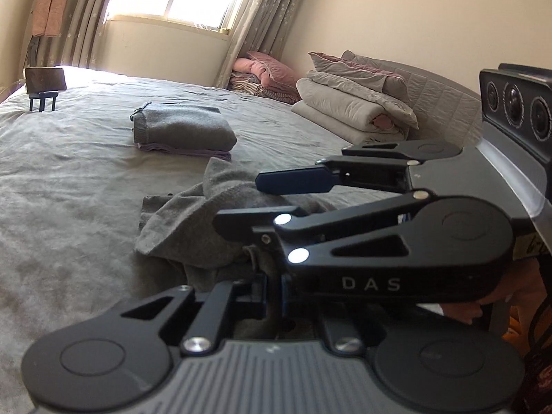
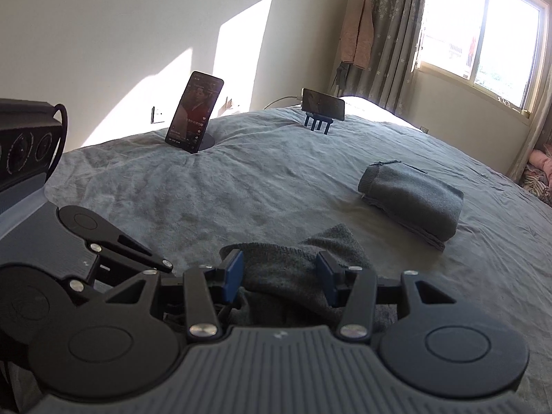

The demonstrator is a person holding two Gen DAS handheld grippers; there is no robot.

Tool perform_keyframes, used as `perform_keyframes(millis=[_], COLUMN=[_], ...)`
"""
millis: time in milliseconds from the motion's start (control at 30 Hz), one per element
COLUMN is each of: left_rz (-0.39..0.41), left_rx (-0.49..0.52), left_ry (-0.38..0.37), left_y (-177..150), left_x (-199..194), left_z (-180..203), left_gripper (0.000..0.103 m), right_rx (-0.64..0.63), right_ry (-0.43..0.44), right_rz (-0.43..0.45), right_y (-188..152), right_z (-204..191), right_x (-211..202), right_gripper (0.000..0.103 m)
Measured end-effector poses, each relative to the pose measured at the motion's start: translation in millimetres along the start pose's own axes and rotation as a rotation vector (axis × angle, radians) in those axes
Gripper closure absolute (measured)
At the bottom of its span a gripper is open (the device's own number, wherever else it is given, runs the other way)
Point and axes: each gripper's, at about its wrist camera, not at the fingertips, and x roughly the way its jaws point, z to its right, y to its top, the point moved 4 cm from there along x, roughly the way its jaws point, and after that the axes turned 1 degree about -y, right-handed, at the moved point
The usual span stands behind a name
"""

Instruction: Fold clothes

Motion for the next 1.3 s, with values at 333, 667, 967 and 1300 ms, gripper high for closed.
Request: perform_keyframes(millis=[333, 667, 967, 1300], left_rz=[-0.01, -0.013, -0.079, -0.127], left_rx=[-0.058, -0.125, -0.084, -0.073], left_ry=[0.065, 0.158, 0.168, 0.108], left_y=[5, 14, 6, -8], left_x=[-4, -19, -24, -28], left_z=[-8, -26, -24, -27], left_gripper=[0.096, 0.097, 0.099, 0.08], right_rx=[0.134, 0.192, 0.198, 0.251], right_ry=[-0.15, -0.333, -0.376, -0.333], right_rz=[0.066, 0.044, -0.066, -0.219], right_y=[6, -6, -48, -94], right_z=[28, 63, 75, 71], right_x=[-9, -42, -69, -57], right_gripper=[0.093, 0.093, 0.093, 0.093])
